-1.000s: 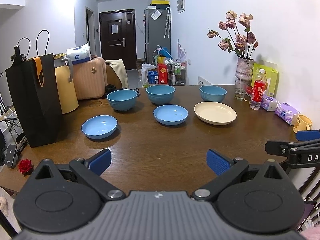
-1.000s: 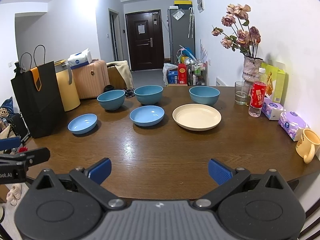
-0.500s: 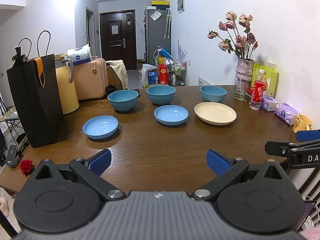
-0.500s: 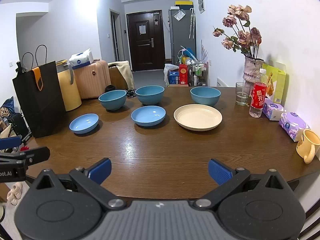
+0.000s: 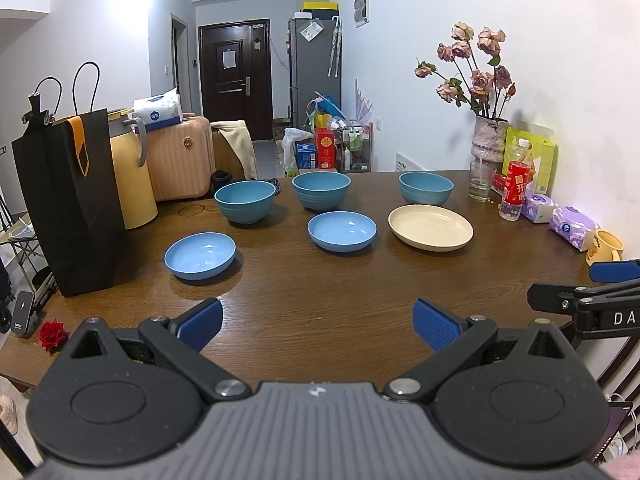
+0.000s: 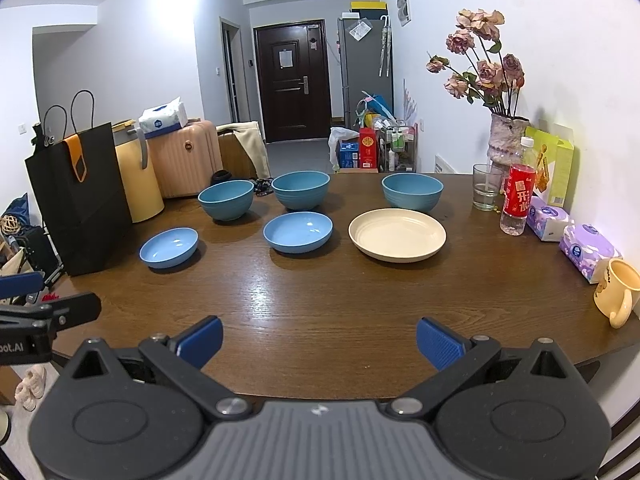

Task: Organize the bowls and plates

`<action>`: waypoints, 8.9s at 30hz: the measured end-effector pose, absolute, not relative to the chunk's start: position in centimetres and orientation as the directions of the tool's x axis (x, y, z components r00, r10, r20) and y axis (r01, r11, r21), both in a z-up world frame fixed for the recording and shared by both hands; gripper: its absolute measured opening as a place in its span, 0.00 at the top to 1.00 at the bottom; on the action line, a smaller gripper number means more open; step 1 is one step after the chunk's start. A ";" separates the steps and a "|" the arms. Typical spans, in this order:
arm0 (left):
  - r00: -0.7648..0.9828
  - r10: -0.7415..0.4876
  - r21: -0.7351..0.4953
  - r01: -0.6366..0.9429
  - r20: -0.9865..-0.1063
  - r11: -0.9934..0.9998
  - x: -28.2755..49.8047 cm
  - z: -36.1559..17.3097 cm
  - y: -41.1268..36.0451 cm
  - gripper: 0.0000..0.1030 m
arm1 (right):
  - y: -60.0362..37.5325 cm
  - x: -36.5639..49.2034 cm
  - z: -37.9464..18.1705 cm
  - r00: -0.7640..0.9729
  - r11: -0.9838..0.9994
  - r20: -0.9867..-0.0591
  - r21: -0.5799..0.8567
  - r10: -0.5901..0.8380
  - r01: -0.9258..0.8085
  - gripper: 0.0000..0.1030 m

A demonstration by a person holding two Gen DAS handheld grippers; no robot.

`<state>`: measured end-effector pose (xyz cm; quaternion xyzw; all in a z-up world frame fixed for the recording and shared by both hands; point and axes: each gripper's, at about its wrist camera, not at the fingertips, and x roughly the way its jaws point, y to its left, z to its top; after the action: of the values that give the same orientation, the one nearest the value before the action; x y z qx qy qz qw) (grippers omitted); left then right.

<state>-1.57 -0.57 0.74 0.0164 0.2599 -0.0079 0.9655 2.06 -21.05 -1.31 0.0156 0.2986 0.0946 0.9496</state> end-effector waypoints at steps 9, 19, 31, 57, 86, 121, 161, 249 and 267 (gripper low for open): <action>0.858 -0.008 0.016 0.019 -0.513 1.000 -0.8 0.6 -0.2 0.00 | -20.7 2.8 -1.4 0.795 0.980 -0.575 0.085 0.195 -0.179 0.00; 0.848 -0.007 0.003 0.011 -0.530 1.000 0.0 0.5 0.5 0.00 | -20.6 3.7 -1.6 0.785 0.979 -0.586 0.098 0.201 -0.178 0.00; 0.840 -0.013 -0.015 0.006 -0.543 1.000 1.3 0.7 0.8 0.00 | -21.4 5.2 -1.4 0.779 0.982 -0.598 0.108 0.188 -0.154 0.00; 0.805 -0.125 0.009 0.160 -0.579 0.987 12.6 1.8 3.2 0.00 | -19.9 14.6 -1.3 0.730 0.987 -0.676 0.163 0.106 0.009 0.00; 0.701 -0.235 -0.031 0.291 -0.673 0.956 24.8 0.4 4.5 0.00 | -17.9 23.3 -1.6 0.693 0.984 -0.720 0.089 -0.045 0.156 0.00; 0.611 -0.180 -0.035 0.242 -0.771 0.970 39.2 -2.7 -8.0 0.00 | -29.7 36.7 -6.3 0.593 0.970 -0.802 0.079 -0.076 0.231 0.00; 0.428 -0.156 -0.107 0.136 -0.890 0.985 53.0 -12.4 -16.3 0.31 | -36.8 47.8 -15.8 0.464 0.976 -0.885 0.062 -0.043 0.208 0.16; 0.474 -0.134 -0.104 0.091 -0.870 0.990 39.0 -6.8 -5.3 0.78 | -27.6 35.4 -9.8 0.601 0.975 -0.779 0.224 0.178 0.002 0.89; 0.470 -0.067 -0.107 -0.058 -0.880 0.993 33.1 -7.1 4.5 0.78 | -18.1 31.8 -9.1 0.537 0.961 -0.797 0.212 0.276 -0.179 0.88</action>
<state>33.13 4.55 -7.11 -0.0609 0.5147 -0.0027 0.8552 31.84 -18.11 -9.12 0.0522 0.4632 0.1300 0.8751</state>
